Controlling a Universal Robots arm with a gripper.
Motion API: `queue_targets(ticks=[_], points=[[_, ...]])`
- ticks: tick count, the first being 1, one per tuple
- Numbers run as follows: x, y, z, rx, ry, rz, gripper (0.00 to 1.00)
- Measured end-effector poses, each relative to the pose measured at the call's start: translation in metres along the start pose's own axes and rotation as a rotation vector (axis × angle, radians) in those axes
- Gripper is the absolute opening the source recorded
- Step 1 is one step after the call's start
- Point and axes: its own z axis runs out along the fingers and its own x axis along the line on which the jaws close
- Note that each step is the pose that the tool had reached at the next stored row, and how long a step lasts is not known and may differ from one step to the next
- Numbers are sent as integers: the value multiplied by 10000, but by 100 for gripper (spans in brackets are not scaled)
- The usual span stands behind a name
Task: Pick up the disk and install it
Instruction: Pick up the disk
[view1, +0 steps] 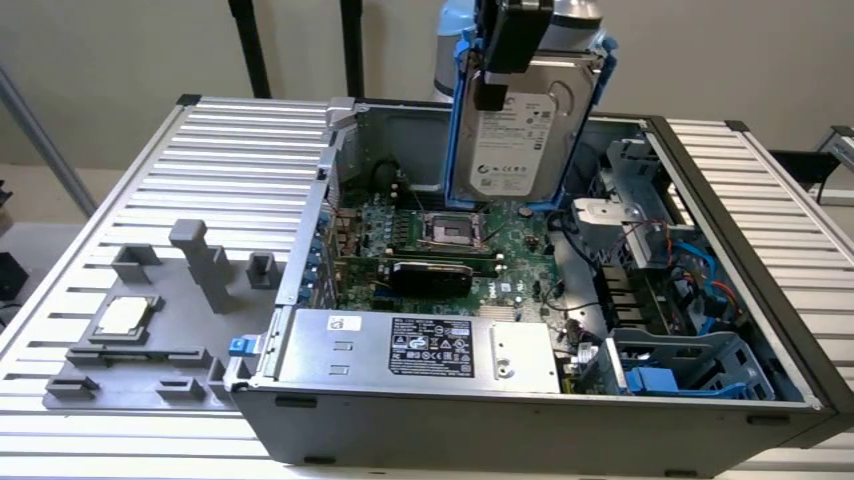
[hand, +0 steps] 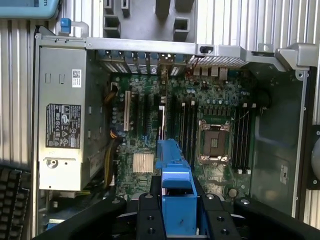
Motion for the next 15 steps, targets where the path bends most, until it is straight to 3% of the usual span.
queue_targets(ticks=[9, 15], points=[[162, -236, -9, 1, 1, 0, 33], [271, -338, -15, 1, 1, -1, 33]])
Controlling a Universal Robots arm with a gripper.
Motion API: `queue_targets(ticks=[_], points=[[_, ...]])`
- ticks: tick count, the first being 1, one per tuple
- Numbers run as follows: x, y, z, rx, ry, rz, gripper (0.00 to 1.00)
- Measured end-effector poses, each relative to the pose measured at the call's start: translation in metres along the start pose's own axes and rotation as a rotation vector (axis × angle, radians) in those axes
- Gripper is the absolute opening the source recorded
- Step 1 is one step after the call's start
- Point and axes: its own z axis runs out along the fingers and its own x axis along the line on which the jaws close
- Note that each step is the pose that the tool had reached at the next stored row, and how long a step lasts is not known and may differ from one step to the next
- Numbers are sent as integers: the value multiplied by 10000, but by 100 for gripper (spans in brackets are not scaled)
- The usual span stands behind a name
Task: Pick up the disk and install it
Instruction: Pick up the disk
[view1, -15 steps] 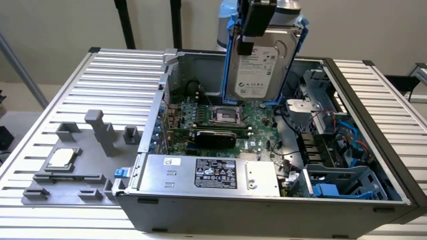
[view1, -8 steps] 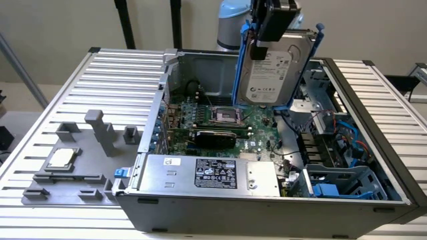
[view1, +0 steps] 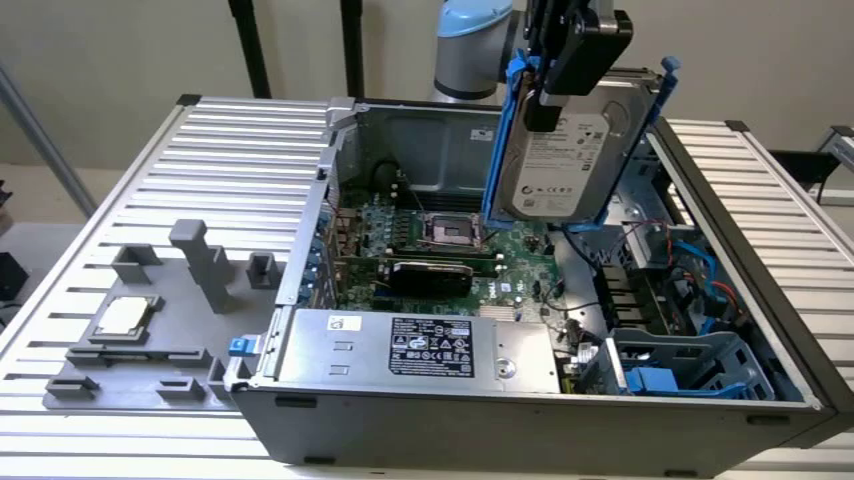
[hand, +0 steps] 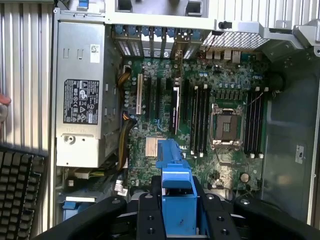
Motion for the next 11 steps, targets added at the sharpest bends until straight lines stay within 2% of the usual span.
queue_targets(ticks=[11], points=[[274, -126, -12, 0, 0, 0, 33]])
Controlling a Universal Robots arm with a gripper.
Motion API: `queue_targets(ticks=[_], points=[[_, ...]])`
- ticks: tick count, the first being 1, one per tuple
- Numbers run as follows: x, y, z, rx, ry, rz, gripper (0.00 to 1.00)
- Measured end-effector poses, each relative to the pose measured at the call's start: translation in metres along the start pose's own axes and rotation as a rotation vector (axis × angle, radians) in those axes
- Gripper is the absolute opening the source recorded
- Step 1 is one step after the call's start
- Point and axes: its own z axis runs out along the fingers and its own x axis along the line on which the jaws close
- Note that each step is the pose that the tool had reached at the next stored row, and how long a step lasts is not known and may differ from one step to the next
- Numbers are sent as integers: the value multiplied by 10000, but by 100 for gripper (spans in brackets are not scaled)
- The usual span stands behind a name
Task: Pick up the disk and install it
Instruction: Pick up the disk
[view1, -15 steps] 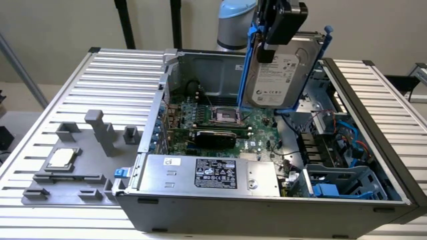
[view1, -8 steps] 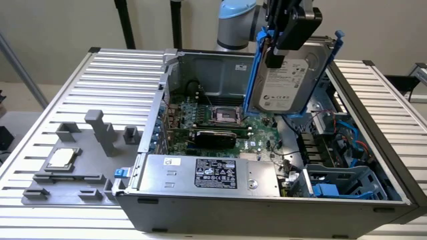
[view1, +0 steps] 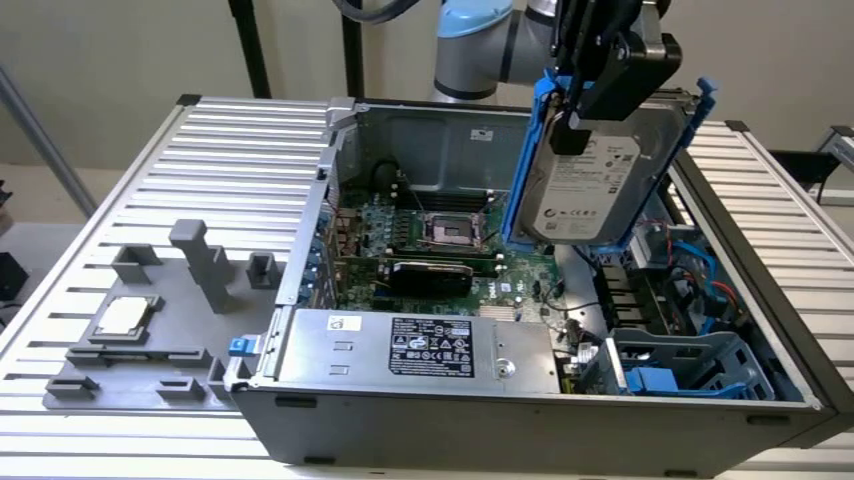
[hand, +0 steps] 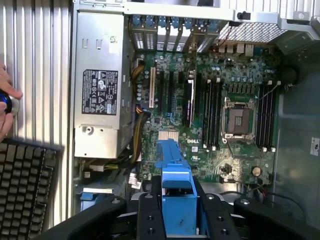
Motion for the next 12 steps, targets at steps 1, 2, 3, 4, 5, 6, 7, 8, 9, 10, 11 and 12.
queue_targets(ticks=[1, 2, 3, 4, 5, 6, 7, 8, 9, 10, 11, 12], points=[[42, -9, -2, 0, 0, -1, 33], [70, -15, -3, 0, 0, 0, 33], [97, -20, -4, 0, 0, -1, 33], [136, -27, -5, 0, 0, 0, 33], [163, -32, -6, 0, 0, 0, 33], [193, -37, -8, -1, 1, 0, 33], [221, -42, -9, -1, 0, 0, 33], [248, -47, -10, -1, 0, 1, 33], [275, -51, -11, 0, 0, 1, 33], [302, -56, -12, 0, 0, 1, 33], [329, -61, -13, 0, 0, 1, 33], [358, -67, -15, -1, 1, 1, 33]])
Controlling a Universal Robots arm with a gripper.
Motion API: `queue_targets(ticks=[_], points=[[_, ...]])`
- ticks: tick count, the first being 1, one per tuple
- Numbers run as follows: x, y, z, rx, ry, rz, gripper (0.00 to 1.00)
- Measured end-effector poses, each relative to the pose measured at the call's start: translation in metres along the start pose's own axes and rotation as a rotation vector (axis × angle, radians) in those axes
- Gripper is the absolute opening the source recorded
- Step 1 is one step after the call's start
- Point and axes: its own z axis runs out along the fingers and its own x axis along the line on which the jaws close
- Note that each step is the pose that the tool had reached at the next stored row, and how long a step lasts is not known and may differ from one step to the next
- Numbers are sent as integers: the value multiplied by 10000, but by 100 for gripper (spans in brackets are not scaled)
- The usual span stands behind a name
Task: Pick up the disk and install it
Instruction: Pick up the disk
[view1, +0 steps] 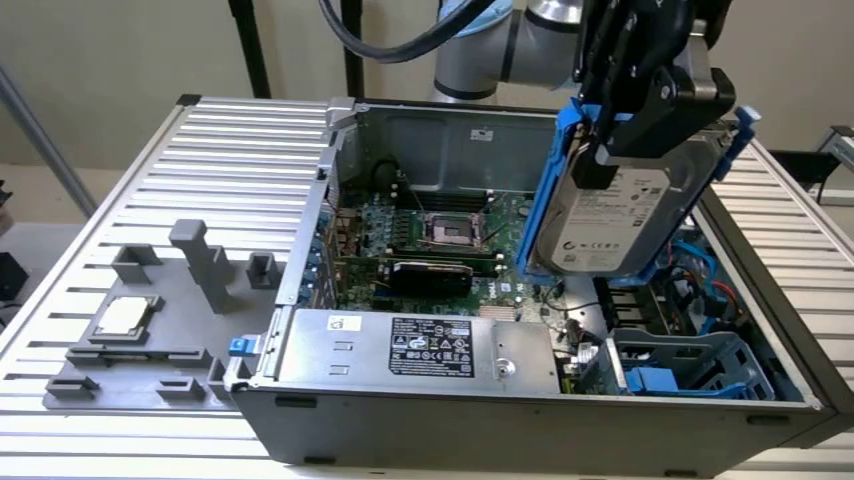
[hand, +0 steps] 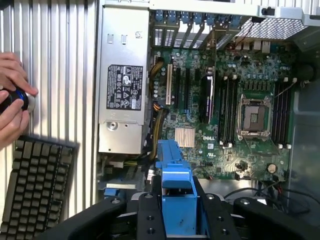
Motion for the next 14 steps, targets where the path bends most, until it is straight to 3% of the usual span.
queue_targets(ticks=[14], points=[[359, -133, -15, -2, 2, -1, 33]])
